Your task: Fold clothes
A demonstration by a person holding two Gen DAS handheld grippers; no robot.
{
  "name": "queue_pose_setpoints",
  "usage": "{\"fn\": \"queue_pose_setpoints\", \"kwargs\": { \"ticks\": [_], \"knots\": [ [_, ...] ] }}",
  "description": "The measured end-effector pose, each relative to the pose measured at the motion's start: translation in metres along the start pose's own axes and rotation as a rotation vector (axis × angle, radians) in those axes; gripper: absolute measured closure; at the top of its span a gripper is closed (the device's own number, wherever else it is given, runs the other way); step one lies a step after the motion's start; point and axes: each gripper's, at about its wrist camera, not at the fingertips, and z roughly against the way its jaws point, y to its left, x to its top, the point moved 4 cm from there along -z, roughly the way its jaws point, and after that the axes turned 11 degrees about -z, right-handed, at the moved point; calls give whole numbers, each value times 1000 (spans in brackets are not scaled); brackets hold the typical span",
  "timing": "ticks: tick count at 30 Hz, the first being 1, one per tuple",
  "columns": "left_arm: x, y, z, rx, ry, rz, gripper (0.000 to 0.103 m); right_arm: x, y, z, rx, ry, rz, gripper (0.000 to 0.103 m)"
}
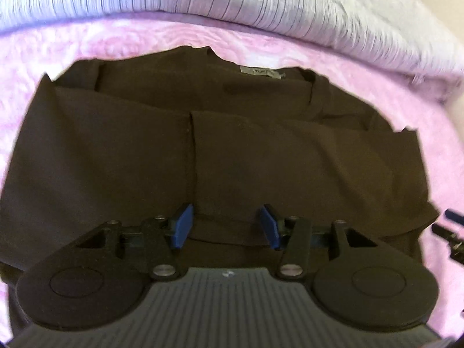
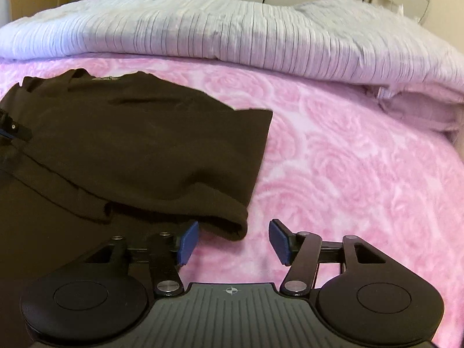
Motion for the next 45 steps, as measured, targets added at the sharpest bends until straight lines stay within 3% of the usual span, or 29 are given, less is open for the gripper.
{"fn": "queue_pose_setpoints", "kwargs": {
  "ticks": [2, 6, 9, 11, 13, 17, 20, 22, 26, 30, 32, 33, 36, 41, 45],
  "knots": [
    [-2, -2, 1, 1, 1, 4, 61, -4, -1, -6, 23, 5, -19, 44],
    [1, -2, 4, -56, -18, 24, 98, -6, -3, -21, 46, 7, -109, 43],
    [19, -5, 32, -70, -128, 9, 98, -6, -6, -19, 43, 6, -156, 43],
    [32, -2, 69, -68, -251, 0, 98, -6, -4, -19, 40, 4, -146, 43],
    [34, 10, 85, -53, -286, 20, 98, -6, -2, -19, 40, 1, -127, 43],
    [17, 35, 75, -36, -191, 51, 98, -7, 6, -26, 33, -4, -111, 42],
    [5, 34, 65, -40, -128, -4, 98, -7, 13, -33, 6, 5, -78, 42],
    [0, 35, 62, 1, -112, -48, 98, -8, 13, -34, -56, -5, -27, 41],
    [-9, 53, 54, 105, -86, -29, 98, -14, 11, -32, -141, -26, 61, 34],
    [-3, 53, 68, 120, -118, -76, 97, -15, 15, -31, -161, -38, 145, 33],
    [-9, 58, 54, 118, -43, -88, 97, -15, 13, -33, -160, -31, 150, 32],
    [-11, 61, 45, 110, -4, -82, 97, -15, 12, -34, -159, -29, 149, 32],
    [-16, 65, 43, 100, 0, -81, 97, -12, 5, -33, -158, -36, 112, 30],
    [-26, 60, 38, 63, 55, -119, 95, -18, -13, -35, -128, -1, -54, 29],
    [-31, 69, 42, 61, 57, -84, 86, -21, -15, -25, -150, 4, -71, 29]
  ]
}}
